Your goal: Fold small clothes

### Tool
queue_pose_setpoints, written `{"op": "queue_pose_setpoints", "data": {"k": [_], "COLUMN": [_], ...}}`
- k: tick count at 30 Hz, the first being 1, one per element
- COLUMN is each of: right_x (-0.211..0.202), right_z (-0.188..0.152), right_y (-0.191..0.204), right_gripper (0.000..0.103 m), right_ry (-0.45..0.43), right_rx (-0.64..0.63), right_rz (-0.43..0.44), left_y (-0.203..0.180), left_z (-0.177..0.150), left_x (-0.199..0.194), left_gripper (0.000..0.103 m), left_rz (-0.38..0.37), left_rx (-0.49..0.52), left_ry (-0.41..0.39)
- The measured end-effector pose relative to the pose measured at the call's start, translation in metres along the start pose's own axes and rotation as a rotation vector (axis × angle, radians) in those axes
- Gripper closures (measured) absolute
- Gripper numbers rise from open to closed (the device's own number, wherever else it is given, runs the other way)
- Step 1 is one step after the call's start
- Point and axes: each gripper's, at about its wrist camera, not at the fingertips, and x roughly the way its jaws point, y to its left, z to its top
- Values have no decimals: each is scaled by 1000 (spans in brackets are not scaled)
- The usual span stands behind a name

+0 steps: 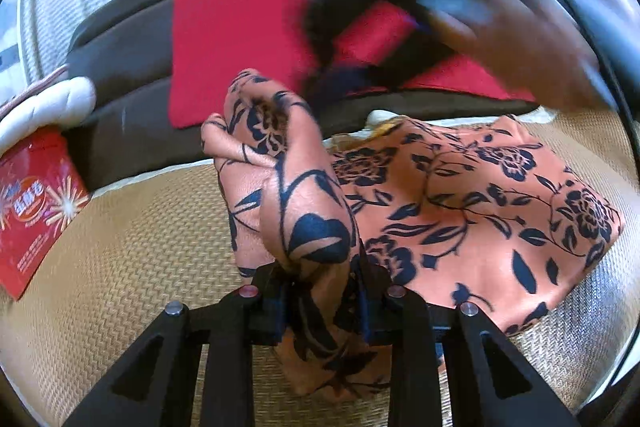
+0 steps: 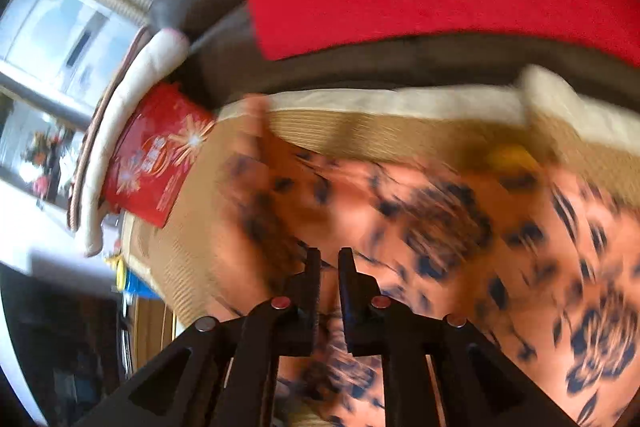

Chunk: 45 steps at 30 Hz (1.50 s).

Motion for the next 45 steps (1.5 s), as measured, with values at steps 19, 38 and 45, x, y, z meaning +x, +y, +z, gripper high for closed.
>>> {"op": "queue_pose_setpoints", "data": {"k": [19, 38, 45], "right_x": [80, -104, -149], "right_z": [19, -23, -45], "right_y": [89, -32, -124], "right_gripper": [52, 90, 90], "right_ry": [138, -136, -196], "right_rx": [-151, -71, 41], "right_rz": [-284, -309, -313], "left_y": [-4, -112, -202], "left_z": [1, 54, 67], "left_x": [-4, -42, -18], "left_gripper": [76, 76, 76], "left_rz": [-23, -378, -423], "left_rx": [11, 78, 201], "left_ry": [12, -119, -68]}}
